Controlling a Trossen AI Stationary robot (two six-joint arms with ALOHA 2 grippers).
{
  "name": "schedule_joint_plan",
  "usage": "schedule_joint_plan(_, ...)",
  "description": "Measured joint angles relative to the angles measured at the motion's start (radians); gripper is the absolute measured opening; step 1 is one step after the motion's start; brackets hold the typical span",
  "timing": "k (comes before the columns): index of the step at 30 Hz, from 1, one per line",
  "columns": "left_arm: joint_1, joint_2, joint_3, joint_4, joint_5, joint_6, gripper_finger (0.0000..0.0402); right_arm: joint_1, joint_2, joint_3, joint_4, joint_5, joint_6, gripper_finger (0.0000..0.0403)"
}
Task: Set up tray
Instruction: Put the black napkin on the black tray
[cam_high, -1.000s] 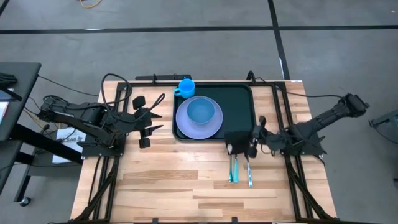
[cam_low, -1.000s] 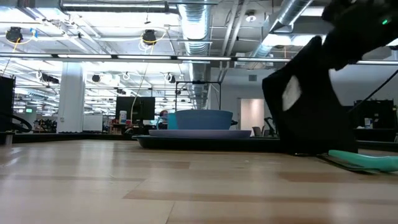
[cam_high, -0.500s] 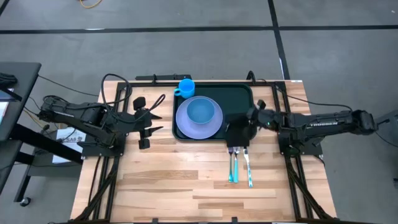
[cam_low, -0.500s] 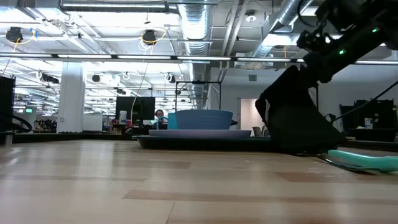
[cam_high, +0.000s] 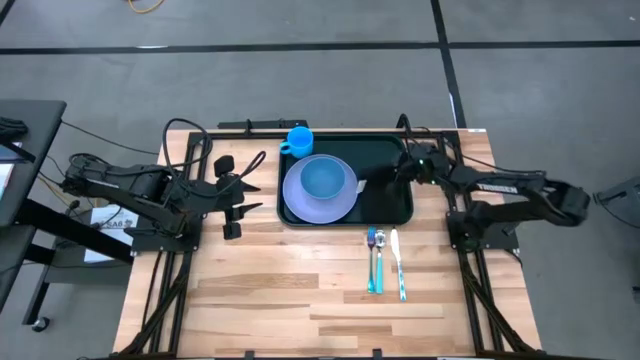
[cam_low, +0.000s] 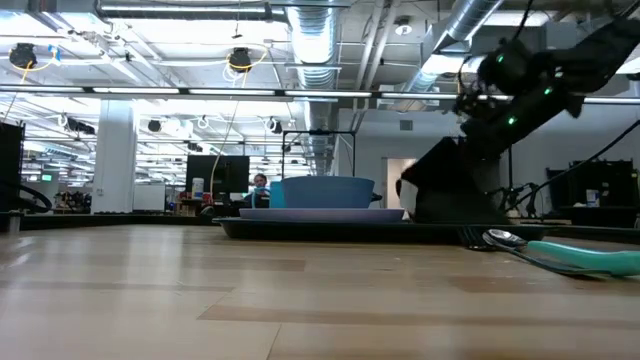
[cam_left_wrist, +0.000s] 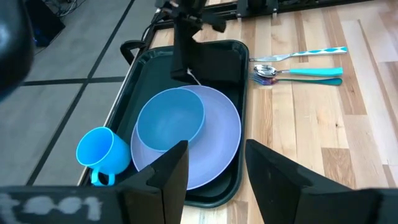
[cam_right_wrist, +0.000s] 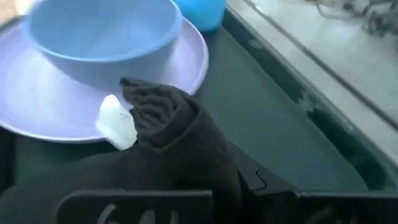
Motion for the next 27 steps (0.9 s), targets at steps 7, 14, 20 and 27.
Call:
schedule_joint_plan(7, 0.0, 0.0, 0.0, 0.0, 0.0, 0.0, 0.0148, -0.162, 0.202, 0.0, 0.114, -0.14, 0.018, 0.0)
schedule_joint_plan(14, 0.0, 0.0, 0.0, 0.0, 0.0, 0.0, 0.0148, -0.214, 0.356, 0.0, 0.245, -0.21, 0.012, 0.0)
schedule_joint_plan(20, 0.0, 0.0, 0.0, 0.0, 0.0, 0.0, 0.0148, -0.216, 0.424, 0.001, 0.29, -0.192, 0.01, 0.0002)
schedule_joint_plan(27, 0.0, 0.0, 0.0, 0.0, 0.0, 0.0, 0.0148, -0.217, 0.43, 0.001, 0.313, -0.126, 0.04, 0.0011)
